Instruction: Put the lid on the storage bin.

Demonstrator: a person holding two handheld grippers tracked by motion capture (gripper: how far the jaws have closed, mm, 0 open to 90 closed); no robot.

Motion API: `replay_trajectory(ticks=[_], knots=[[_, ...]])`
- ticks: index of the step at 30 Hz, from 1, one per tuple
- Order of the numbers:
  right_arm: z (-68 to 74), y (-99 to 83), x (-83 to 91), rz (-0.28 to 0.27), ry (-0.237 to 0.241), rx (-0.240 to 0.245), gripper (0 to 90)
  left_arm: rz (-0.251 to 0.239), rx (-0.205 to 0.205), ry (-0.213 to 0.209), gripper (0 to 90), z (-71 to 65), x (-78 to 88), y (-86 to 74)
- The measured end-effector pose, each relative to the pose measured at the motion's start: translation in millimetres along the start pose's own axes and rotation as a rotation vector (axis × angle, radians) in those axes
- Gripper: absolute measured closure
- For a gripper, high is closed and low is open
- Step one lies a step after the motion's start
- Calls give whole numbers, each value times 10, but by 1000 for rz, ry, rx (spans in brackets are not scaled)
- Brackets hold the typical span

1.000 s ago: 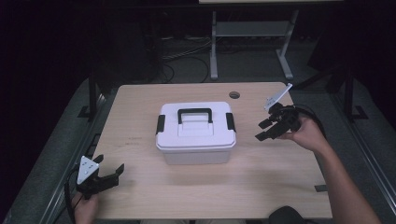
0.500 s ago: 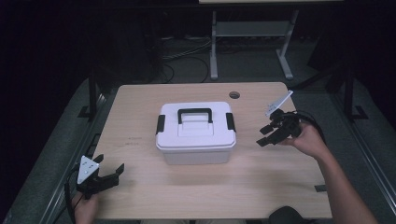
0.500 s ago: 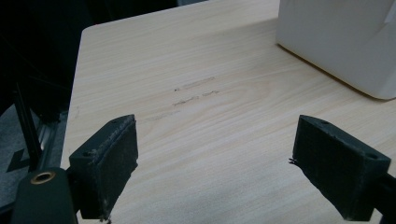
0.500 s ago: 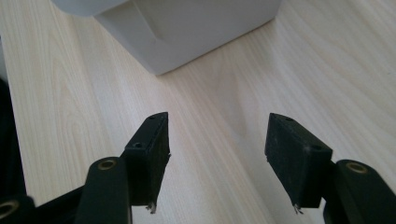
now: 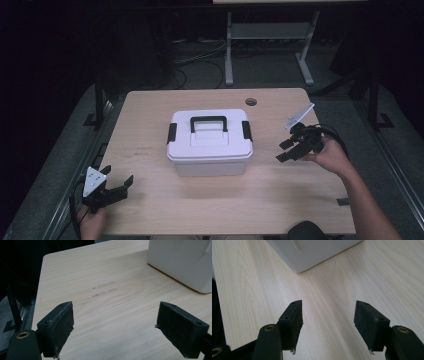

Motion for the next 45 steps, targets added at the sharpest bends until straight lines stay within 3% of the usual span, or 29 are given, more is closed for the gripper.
replay_trajectory(ticks=[34,45], knots=[[122,-331,-145,-10,25,-46,391,3,-8,-2,134,-17,-2,10],[168,-447,-200,-37,39,-59,390,1,-12,-4,134,-35,-10,16]])
Point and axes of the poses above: each handheld gripper's, and its own axes: x roughly backward along the jaws, y roughly out of its top, z roughly to its left, the point moved 4 cm from there along -x, roughly forward along the jaws, and after that the axes turned 7 degrees about x, right-handed, at the moved point
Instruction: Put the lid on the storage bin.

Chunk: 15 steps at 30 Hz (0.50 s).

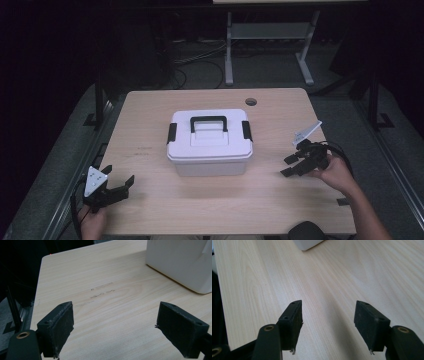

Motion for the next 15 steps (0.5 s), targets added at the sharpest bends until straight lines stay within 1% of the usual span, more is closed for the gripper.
replay_trajectory(ticks=[15], knots=[[76,-137,-40,0,6,-7,385,-3,0,-1,134,-12,4,6]])
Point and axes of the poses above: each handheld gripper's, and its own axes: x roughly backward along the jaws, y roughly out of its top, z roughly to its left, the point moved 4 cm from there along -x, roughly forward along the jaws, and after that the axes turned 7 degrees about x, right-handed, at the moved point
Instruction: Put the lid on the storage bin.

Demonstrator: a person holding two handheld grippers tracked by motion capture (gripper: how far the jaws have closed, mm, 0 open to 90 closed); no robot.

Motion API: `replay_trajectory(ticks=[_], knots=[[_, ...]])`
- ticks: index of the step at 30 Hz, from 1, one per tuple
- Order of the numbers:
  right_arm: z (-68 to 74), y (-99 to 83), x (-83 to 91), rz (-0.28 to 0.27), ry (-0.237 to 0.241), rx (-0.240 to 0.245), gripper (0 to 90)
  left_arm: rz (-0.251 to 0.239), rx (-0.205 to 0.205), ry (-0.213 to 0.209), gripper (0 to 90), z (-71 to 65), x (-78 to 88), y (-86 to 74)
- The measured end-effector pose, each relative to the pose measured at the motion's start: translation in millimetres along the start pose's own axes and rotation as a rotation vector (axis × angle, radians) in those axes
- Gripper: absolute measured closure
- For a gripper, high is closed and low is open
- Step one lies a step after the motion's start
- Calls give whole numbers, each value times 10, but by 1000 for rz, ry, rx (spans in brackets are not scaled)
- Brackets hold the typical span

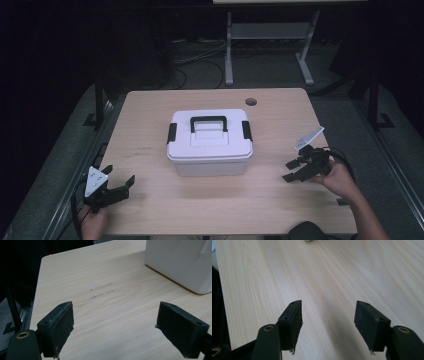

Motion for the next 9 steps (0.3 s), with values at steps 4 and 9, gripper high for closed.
replay_trajectory(ticks=[4,9], knots=[[13,-35,-1,-2,2,-6,383,0,0,-1,134,-5,-1,0],[28,-56,3,-6,-6,0,378,1,-2,-1,134,-4,-8,1]])
Point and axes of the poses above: each handheld gripper's, and its own axes: x roughly backward along the jaws, y roughly out of its top, z roughly to its left, the point moved 4 cm from there along -x, roughly forward along the jaws, and after that the axes turned 7 degrees about x, right-handed, at the moved point
